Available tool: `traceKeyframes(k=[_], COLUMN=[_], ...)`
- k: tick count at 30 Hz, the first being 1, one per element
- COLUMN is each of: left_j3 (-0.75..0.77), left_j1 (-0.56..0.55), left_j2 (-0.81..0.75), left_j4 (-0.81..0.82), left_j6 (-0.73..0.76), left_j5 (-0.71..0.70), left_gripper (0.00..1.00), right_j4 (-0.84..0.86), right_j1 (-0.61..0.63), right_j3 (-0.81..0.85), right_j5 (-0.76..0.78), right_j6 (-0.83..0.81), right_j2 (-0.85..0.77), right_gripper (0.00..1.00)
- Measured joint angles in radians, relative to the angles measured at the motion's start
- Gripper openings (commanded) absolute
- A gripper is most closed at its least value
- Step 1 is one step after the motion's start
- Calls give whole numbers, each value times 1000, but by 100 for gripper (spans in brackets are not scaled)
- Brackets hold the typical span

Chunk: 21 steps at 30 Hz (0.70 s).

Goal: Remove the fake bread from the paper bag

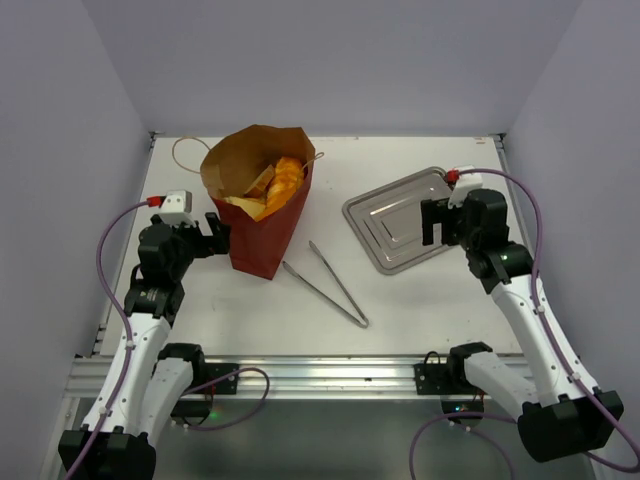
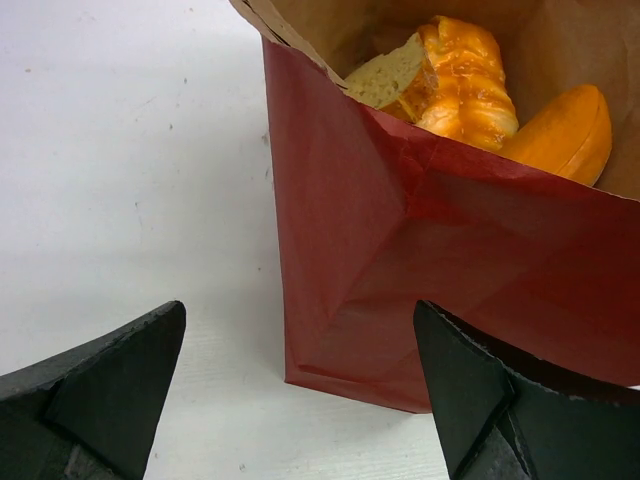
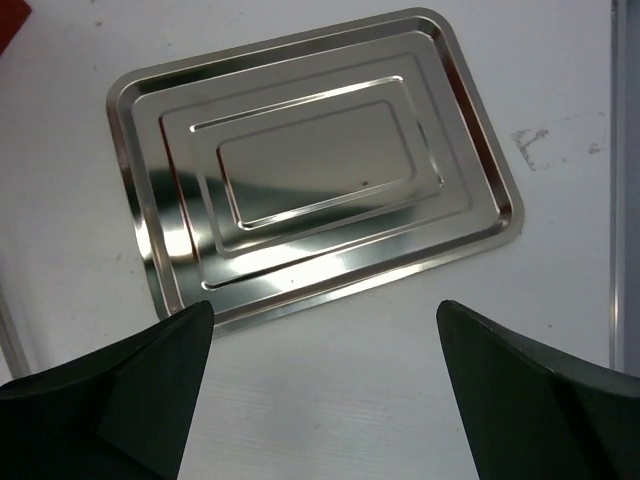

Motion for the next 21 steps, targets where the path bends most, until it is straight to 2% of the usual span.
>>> traceKeyframes(k=[4,8,11,16,21], left_j3=[0,0,0,0,0], left_j1=[0,0,0,0,0], left_j2=[0,0,0,1,6], left_j4=[2,5,7,7,7], left_j6=[0,0,0,0,0], left_j5=[3,3,3,4,3], left_gripper=[100,100,100,100,100], right_j4=[-21,-128,-201,-265,-248], right_j1=[-1,4,28,76,243], right_j3=[1,15,29,42,53], right_j5=[-157,-417,-526,-600,-521], right_j6=[-87,-347,-475,-529,-497], right_j2=[0,8,35,96,204], right_gripper=[99,99,99,99,99])
